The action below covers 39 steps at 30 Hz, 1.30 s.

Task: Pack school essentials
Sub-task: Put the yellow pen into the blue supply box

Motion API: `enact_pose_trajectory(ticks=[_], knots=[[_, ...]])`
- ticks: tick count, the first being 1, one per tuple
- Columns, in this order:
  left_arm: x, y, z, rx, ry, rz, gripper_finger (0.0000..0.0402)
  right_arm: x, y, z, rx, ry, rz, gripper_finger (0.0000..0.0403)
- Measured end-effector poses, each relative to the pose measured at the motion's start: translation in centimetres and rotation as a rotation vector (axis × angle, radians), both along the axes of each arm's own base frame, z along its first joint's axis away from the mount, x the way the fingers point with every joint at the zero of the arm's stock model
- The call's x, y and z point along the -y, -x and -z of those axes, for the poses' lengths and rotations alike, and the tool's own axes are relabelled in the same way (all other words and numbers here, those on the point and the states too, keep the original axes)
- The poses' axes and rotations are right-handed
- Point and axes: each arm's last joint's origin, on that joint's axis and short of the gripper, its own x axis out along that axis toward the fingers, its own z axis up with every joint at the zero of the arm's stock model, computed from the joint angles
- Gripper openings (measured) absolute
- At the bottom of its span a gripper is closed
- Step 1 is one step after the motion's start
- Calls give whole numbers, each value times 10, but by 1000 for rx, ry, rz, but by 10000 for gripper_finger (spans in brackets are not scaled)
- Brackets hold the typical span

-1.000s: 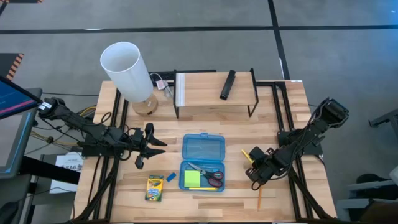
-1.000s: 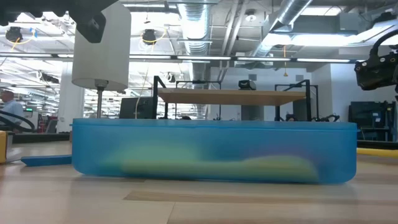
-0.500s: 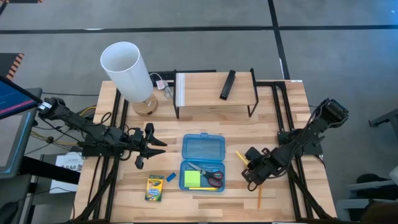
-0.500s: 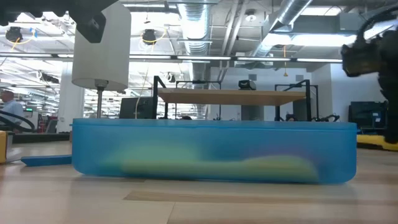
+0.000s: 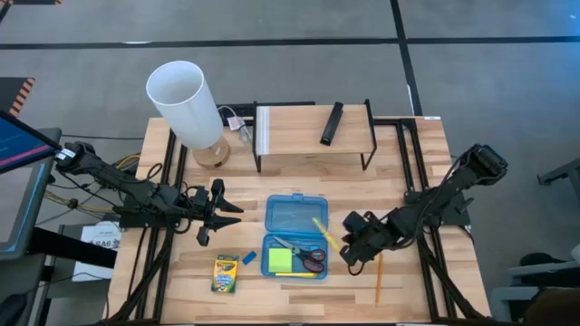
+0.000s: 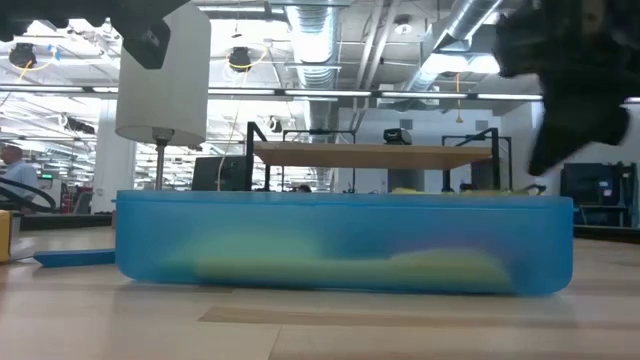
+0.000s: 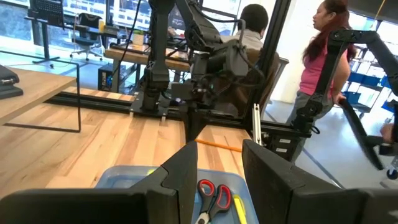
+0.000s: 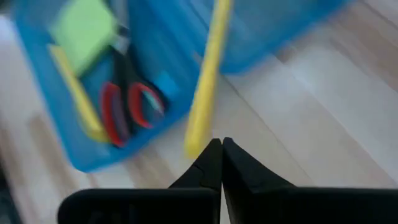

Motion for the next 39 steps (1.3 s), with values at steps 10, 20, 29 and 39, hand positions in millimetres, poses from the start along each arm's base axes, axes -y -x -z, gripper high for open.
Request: enact_pose_trajectory(ticks=[10,20,29,39], knots=[[0,0,0,-1,3,0,114,8,-32,-6,79,39,-88,7],[0,0,0,0,-6,-1,114,33,-48,-11,103,131,-117,52],[0,0,0,-3,-11,-2,114,85,-80,1,110,248,-249,54],[0,0,3,-29,-22,-2,114,119,-124,25,26,226,-374,85]])
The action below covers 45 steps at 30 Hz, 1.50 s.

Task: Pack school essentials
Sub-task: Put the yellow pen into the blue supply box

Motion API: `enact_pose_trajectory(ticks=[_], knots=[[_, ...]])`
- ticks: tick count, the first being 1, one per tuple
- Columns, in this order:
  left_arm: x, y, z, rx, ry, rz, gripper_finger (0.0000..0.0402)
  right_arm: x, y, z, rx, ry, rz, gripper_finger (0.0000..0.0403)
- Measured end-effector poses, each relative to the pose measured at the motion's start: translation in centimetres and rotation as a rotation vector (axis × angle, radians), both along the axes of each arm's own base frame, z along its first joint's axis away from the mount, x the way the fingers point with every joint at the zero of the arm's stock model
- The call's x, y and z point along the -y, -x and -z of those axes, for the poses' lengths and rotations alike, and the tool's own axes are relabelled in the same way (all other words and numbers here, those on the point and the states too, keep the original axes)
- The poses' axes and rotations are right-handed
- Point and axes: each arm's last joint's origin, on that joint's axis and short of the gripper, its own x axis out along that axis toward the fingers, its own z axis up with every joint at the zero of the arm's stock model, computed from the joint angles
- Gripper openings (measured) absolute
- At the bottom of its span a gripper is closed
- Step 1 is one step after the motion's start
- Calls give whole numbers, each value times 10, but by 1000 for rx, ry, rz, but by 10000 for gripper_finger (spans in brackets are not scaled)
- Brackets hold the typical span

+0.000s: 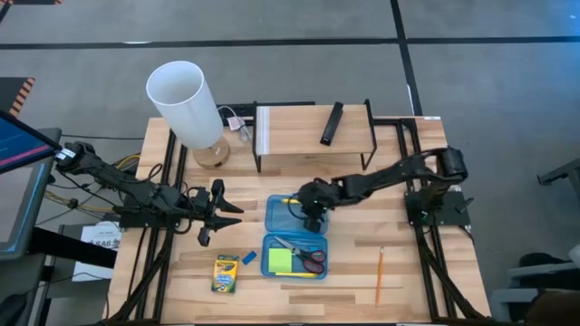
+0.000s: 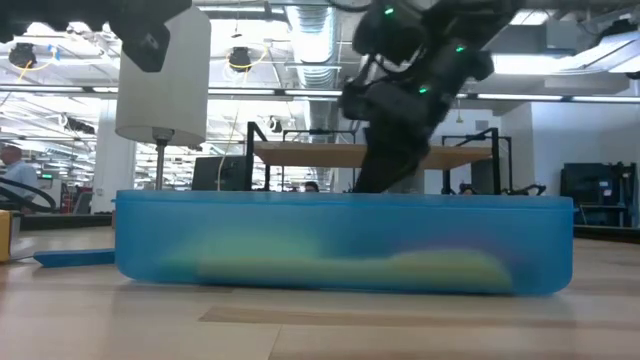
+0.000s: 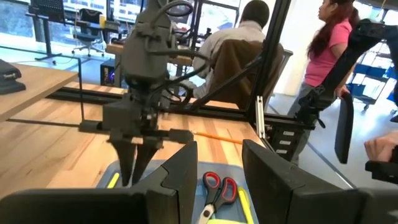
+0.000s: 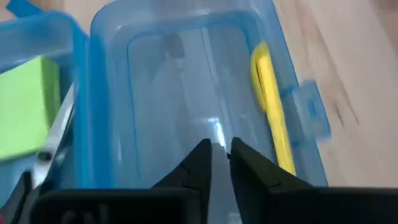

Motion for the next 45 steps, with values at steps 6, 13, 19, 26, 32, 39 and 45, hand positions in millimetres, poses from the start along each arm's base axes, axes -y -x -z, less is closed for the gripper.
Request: enact_pose_trajectory(ticks=[6,13,19,26,32,39,45], knots=[[0,0,1,-10,-4,0,114,15,-12,12,-114,43,9,147],[0,0,2,-20,-9,-1,114,22,-15,27,-154,45,28,170],[0,0,2,-20,-9,-1,114,22,-14,28,-172,43,29,147],[0,0,2,-17,-8,-1,114,22,-11,28,-190,44,26,74],[0,0,2,-17,-10,-1,114,21,-10,28,-202,44,24,14],[0,0,2,-17,-10,-1,114,19,-10,27,-201,41,26,24],[0,0,2,-17,-10,-1,114,14,-6,15,-181,32,28,18]])
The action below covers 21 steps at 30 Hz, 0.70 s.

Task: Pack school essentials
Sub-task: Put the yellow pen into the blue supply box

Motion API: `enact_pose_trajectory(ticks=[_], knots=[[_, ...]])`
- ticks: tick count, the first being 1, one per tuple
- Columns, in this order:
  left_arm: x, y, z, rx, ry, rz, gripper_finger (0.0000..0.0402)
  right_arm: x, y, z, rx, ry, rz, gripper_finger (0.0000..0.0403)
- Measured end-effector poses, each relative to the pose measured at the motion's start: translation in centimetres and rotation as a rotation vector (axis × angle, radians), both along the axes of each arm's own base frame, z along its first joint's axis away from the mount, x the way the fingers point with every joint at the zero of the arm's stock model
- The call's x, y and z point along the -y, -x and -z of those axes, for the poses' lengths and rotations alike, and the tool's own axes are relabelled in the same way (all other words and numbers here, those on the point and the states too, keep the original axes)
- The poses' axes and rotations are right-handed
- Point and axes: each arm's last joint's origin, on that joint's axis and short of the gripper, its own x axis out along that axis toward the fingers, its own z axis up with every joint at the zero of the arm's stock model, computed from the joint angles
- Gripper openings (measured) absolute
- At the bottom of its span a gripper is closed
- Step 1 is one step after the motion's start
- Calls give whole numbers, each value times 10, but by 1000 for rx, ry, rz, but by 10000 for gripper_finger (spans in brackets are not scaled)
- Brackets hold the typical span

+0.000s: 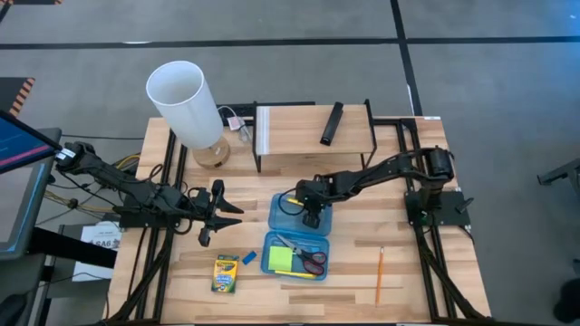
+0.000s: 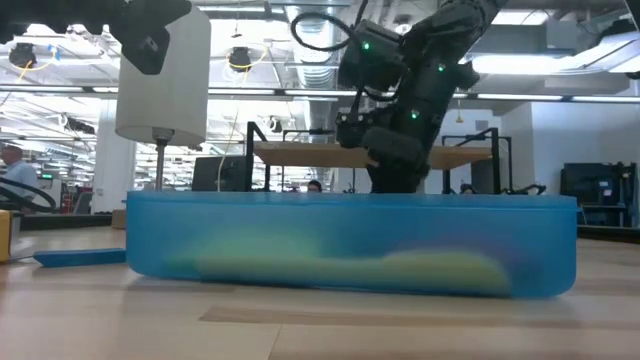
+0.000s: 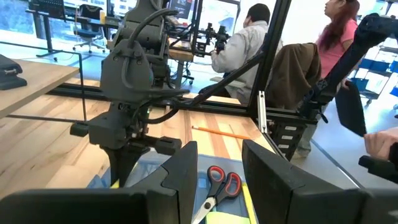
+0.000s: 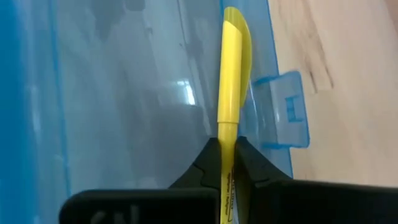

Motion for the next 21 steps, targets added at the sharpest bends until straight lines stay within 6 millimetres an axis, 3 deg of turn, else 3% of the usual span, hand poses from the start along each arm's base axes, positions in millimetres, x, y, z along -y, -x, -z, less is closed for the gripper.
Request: enact_pose_trajectory(ticks=[11,21], knots=[[0,0,0,4,2,0,114,-23,4,-32,109,-38,-4,25],[0,0,-1,8,-4,-5,114,-91,7,-41,215,-127,-98,32]])
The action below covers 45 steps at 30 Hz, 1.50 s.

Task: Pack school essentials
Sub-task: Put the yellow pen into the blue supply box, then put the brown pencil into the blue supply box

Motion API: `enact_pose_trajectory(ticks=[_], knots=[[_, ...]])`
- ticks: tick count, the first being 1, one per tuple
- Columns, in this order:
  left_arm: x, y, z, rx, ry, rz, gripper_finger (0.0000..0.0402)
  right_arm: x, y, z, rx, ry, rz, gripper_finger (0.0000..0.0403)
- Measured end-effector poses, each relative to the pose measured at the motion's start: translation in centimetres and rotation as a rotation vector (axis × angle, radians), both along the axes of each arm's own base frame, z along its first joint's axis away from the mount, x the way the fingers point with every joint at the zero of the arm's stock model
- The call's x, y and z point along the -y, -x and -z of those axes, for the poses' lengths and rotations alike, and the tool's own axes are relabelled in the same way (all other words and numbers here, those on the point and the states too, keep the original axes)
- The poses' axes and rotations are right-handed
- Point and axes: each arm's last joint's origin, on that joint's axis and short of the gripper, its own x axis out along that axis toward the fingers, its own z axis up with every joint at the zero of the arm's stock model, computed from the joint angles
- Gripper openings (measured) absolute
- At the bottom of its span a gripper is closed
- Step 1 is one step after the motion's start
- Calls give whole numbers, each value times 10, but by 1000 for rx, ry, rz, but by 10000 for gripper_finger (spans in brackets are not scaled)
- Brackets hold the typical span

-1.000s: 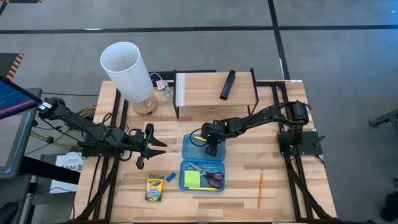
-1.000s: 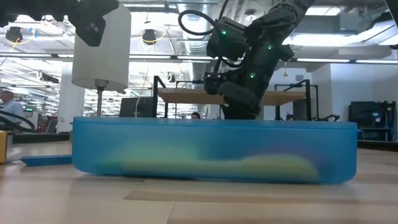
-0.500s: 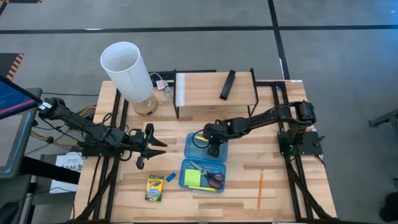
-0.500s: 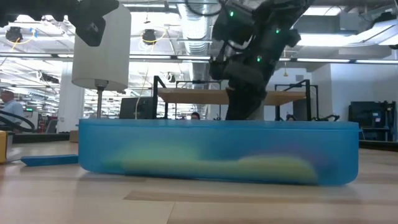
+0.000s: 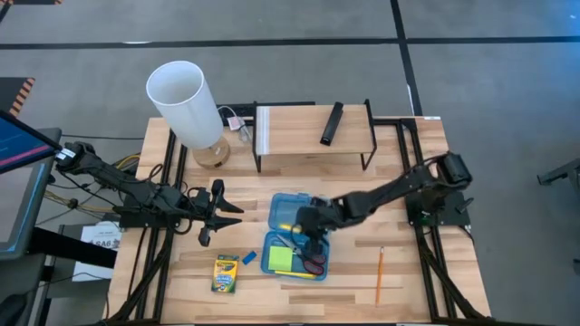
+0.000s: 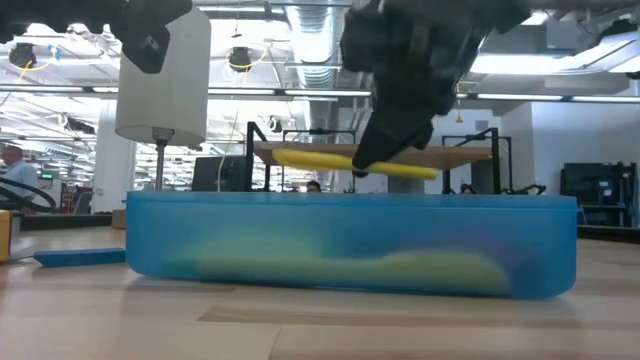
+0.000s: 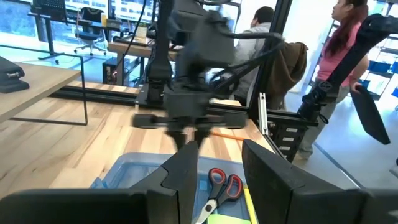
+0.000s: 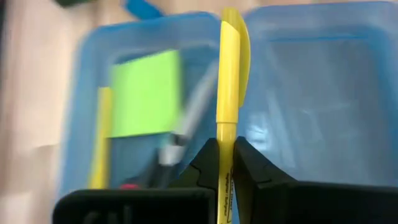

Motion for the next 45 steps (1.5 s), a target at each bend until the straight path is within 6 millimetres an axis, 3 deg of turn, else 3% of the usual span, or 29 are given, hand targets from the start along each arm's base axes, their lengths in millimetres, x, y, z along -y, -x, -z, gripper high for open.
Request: enact_pose_trajectory(ticks=[4,9,18,24,29,36,45], knots=[[0,0,0,-1,7,0,114,-23,4,-1,19,-54,-9,32],[0,0,0,-2,19,-1,114,-39,9,-1,10,-92,-7,48],[0,0,0,-3,24,0,114,-38,9,-1,-1,-114,25,127],[0,0,0,-3,24,0,114,-38,16,-6,-42,-138,59,148],[0,0,0,-4,26,12,114,-48,40,-18,-150,-178,126,133],[0,0,0,-5,30,13,114,-78,97,-38,-305,-165,279,119],[0,0,0,-4,33,12,114,-109,156,-25,-526,-126,658,144]])
